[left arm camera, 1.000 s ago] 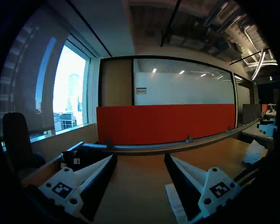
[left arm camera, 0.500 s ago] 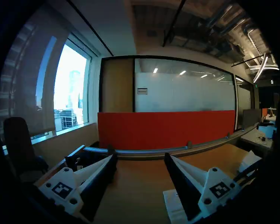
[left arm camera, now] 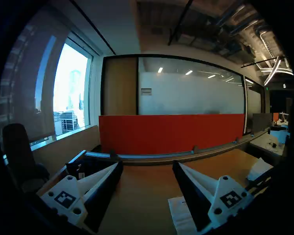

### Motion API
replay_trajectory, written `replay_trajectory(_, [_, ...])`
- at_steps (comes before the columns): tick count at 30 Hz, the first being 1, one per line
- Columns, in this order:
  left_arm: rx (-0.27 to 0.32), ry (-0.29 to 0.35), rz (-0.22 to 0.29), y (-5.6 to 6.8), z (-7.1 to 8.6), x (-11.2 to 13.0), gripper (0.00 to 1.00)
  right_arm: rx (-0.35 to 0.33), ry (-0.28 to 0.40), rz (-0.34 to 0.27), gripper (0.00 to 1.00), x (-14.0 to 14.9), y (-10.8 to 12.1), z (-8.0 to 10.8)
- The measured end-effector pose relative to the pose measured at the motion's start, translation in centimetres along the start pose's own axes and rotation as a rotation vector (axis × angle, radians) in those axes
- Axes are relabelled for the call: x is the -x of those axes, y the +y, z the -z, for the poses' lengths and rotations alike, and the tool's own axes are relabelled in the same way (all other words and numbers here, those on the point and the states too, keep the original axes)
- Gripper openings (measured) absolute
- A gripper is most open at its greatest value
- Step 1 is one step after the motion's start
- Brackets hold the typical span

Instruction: Fold towel

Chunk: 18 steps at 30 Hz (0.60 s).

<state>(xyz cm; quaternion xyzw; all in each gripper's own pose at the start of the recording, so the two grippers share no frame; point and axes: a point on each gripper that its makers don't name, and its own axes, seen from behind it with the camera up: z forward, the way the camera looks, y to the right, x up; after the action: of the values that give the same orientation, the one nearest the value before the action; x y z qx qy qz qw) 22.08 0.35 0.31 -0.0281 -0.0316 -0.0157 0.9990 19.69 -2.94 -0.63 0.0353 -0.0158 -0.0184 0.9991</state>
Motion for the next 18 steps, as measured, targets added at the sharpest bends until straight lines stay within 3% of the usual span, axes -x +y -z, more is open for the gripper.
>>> replay_trajectory(11, [0.123,-0.08,-0.025,1.8,0.0,1.7,0.93,-0.148,-0.061,0.026,0.99,0.7,-2.5,-0.6])
replay_trajectory(18, [0.19,-0.116,-0.038,3.0,-0.3,2.5,0.93,-0.228,-0.122,0.078,1.0,2.2,-3.8,-1.0])
